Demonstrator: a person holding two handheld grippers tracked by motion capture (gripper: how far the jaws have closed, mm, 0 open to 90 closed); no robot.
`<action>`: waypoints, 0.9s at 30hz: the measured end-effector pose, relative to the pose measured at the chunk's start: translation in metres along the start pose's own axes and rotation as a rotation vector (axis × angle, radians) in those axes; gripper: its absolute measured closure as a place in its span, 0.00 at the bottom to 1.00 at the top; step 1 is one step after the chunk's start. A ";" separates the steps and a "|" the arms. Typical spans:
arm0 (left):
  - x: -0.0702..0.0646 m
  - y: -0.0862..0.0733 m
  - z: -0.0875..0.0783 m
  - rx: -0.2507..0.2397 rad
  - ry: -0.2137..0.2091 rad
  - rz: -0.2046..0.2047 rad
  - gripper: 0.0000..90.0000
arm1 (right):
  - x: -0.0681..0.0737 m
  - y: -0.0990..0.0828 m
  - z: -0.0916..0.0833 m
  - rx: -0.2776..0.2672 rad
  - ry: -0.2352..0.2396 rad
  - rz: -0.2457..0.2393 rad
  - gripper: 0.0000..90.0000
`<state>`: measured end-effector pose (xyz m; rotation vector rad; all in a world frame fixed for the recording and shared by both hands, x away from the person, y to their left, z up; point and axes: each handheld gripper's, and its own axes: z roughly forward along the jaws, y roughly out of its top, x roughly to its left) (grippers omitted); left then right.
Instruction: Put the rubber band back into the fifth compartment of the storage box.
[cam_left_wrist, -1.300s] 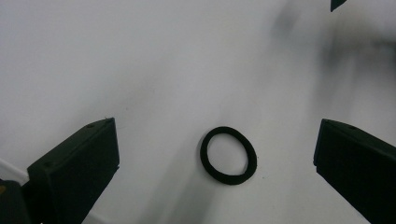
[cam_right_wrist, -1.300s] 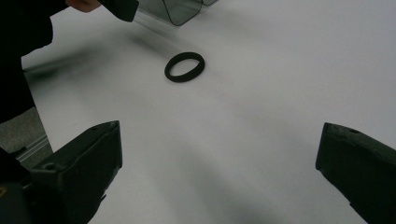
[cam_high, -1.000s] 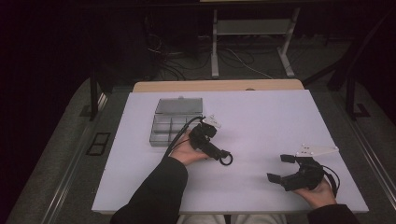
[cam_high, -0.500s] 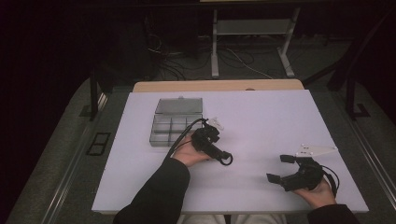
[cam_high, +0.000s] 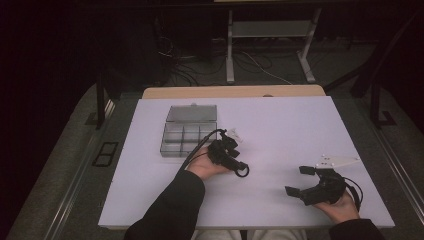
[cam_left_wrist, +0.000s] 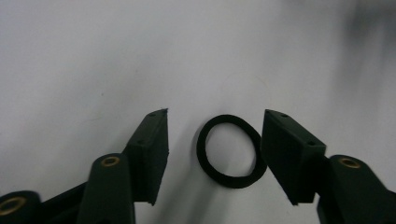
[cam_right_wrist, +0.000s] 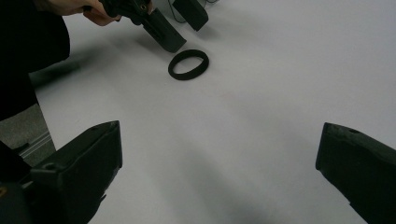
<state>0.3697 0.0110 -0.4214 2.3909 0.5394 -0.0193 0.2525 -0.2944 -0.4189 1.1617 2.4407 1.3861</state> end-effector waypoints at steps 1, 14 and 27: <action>0.000 0.000 0.001 -0.001 0.002 0.000 0.50 | 0.000 0.000 0.000 0.000 0.000 0.001 0.00; -0.002 -0.001 0.011 0.030 0.023 0.035 0.69 | 0.000 0.000 0.001 0.003 -0.003 0.002 0.00; -0.001 -0.002 0.014 0.063 0.047 0.085 0.84 | 0.000 0.000 0.002 0.007 -0.008 0.000 0.00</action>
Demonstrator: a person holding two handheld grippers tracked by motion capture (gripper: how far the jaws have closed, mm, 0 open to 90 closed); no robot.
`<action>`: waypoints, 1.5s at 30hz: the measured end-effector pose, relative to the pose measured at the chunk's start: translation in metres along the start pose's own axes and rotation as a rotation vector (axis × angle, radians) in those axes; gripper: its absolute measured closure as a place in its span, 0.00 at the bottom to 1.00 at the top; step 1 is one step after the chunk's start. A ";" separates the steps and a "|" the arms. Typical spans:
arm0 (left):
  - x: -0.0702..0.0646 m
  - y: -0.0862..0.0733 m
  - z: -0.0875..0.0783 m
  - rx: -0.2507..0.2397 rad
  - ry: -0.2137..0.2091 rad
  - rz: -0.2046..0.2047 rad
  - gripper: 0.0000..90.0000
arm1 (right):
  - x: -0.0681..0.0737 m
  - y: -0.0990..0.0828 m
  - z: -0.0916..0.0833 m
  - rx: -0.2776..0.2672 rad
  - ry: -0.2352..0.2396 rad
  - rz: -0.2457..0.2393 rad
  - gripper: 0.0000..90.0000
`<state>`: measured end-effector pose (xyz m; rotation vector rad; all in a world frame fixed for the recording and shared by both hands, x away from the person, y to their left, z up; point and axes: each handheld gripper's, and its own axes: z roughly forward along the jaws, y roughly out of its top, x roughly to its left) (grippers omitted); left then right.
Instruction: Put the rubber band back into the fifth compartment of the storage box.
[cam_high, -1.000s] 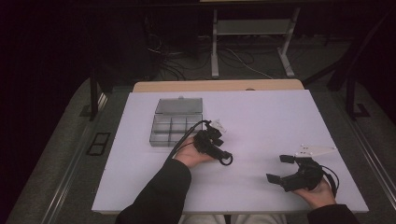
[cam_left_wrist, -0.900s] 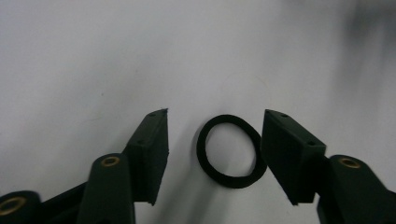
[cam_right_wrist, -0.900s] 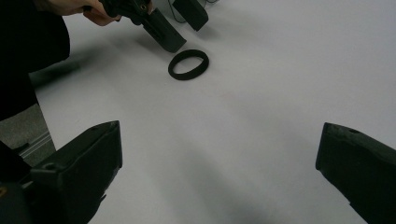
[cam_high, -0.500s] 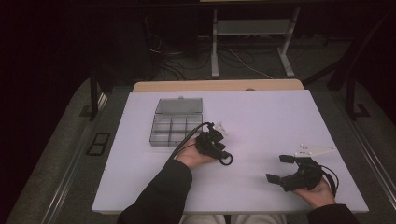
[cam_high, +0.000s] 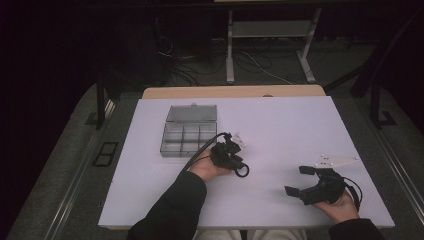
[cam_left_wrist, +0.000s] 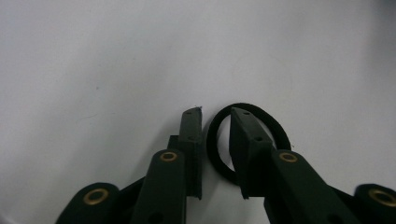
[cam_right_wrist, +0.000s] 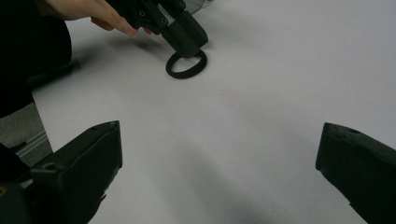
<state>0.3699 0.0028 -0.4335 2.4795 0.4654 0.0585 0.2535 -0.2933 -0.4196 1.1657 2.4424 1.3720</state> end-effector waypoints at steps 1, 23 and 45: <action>0.000 0.000 0.000 0.002 -0.001 0.003 0.85 | 0.000 0.000 0.000 0.001 0.001 -0.001 0.00; 0.004 0.000 -0.003 -0.014 -0.011 -0.005 0.96 | 0.000 0.000 0.001 0.006 0.000 -0.003 0.00; 0.009 0.008 -0.033 -0.067 -0.032 -0.024 0.96 | 0.000 0.000 0.003 0.006 0.004 -0.005 0.00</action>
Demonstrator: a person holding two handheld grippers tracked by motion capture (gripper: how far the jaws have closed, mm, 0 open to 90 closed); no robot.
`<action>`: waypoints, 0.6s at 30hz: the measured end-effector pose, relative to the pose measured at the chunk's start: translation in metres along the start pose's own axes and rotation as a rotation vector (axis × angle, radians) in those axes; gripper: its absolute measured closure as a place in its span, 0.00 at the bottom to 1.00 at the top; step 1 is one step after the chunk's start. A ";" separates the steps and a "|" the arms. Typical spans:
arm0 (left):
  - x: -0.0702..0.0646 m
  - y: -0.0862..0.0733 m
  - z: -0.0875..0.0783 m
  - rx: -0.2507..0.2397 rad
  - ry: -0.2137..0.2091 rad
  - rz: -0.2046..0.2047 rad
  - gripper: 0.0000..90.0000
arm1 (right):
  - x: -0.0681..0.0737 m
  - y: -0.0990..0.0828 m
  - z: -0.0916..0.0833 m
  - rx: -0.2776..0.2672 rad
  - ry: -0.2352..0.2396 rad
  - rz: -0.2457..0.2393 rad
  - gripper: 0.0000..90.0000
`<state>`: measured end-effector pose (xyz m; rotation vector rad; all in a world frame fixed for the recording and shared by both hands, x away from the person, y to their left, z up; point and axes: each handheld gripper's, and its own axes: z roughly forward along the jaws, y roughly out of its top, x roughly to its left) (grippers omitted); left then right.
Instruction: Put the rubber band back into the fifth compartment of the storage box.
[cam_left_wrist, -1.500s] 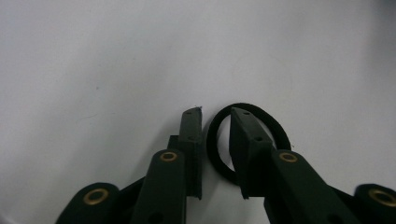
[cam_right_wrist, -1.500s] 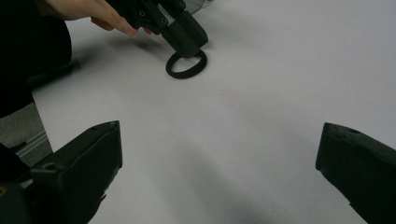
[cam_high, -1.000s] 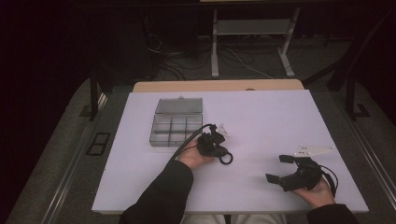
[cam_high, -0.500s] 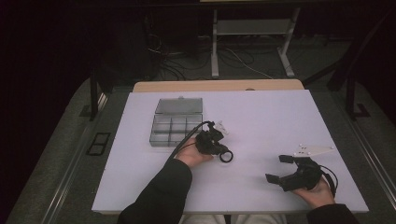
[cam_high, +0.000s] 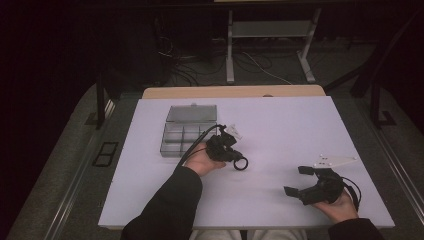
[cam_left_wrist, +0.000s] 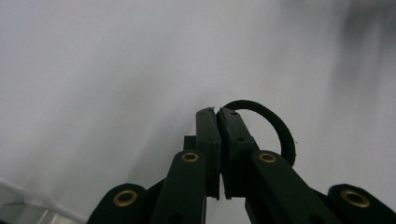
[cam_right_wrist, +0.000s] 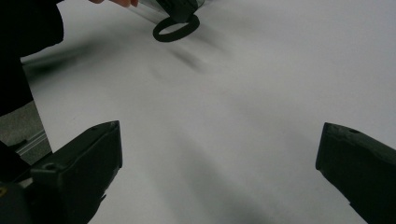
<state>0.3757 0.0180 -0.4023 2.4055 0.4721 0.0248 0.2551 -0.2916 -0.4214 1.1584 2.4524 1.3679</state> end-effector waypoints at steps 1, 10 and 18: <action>0.000 0.001 -0.002 -0.001 0.003 0.001 0.96 | 0.000 0.000 0.000 0.001 0.002 0.003 0.00; 0.003 0.005 -0.021 -0.028 0.017 -0.013 0.96 | 0.001 0.001 0.002 0.000 0.006 0.005 0.00; 0.008 0.005 -0.035 -0.038 0.031 -0.026 0.96 | 0.001 0.001 0.001 -0.005 0.007 0.011 0.00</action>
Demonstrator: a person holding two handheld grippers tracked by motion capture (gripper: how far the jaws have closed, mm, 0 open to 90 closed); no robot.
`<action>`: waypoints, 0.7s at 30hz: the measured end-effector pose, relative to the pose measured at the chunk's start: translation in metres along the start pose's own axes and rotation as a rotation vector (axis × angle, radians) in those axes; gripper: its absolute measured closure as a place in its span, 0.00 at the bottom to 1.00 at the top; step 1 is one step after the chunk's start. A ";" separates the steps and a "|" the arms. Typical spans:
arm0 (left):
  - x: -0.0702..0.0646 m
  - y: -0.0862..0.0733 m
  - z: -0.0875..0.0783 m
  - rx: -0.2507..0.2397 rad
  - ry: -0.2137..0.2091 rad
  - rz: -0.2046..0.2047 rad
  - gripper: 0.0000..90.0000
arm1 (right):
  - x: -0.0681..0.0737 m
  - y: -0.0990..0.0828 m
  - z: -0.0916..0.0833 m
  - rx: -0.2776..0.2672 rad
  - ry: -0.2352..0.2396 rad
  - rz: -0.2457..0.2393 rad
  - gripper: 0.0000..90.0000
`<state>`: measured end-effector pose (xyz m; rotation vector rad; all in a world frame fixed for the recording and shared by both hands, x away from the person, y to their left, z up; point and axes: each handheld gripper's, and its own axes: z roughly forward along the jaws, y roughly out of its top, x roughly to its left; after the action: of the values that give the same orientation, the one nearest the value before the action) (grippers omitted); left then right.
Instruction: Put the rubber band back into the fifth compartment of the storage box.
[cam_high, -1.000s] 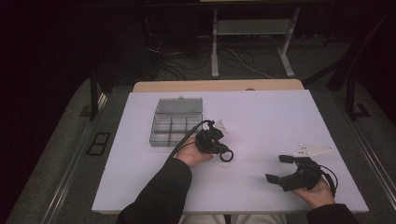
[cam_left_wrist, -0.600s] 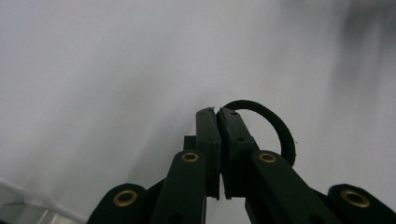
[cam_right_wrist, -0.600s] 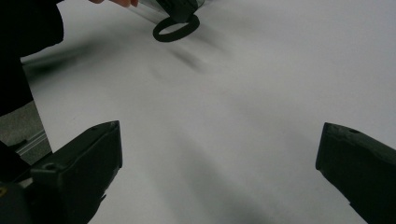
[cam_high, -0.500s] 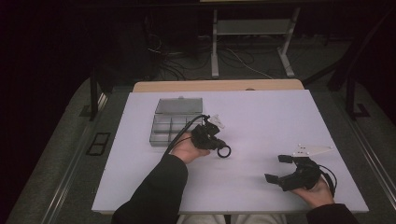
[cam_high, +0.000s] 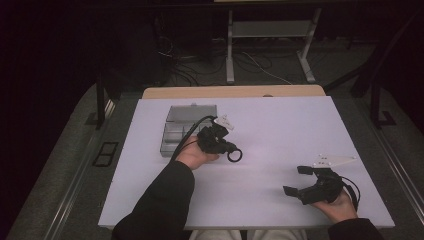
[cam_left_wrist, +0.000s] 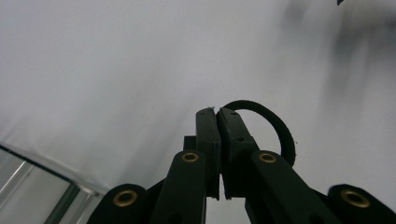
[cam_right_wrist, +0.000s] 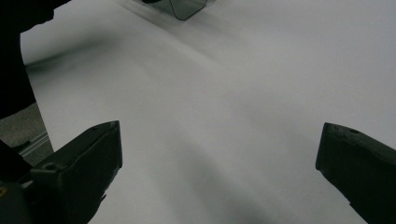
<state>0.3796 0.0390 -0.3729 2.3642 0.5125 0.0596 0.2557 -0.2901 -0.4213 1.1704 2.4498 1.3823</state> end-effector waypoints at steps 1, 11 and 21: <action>0.001 0.000 -0.002 0.000 0.000 0.006 0.96 | 0.000 0.000 0.000 0.000 0.000 -0.001 0.00; 0.007 0.003 -0.018 -0.020 0.019 0.006 0.96 | 0.000 0.000 0.000 0.003 0.000 -0.003 0.00; 0.012 0.003 -0.032 -0.037 0.036 -0.001 0.96 | 0.000 0.000 0.000 0.003 -0.001 -0.002 0.00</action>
<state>0.3861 0.0621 -0.3480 2.3305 0.5262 0.1106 0.2559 -0.2901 -0.4214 1.1694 2.4522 1.3773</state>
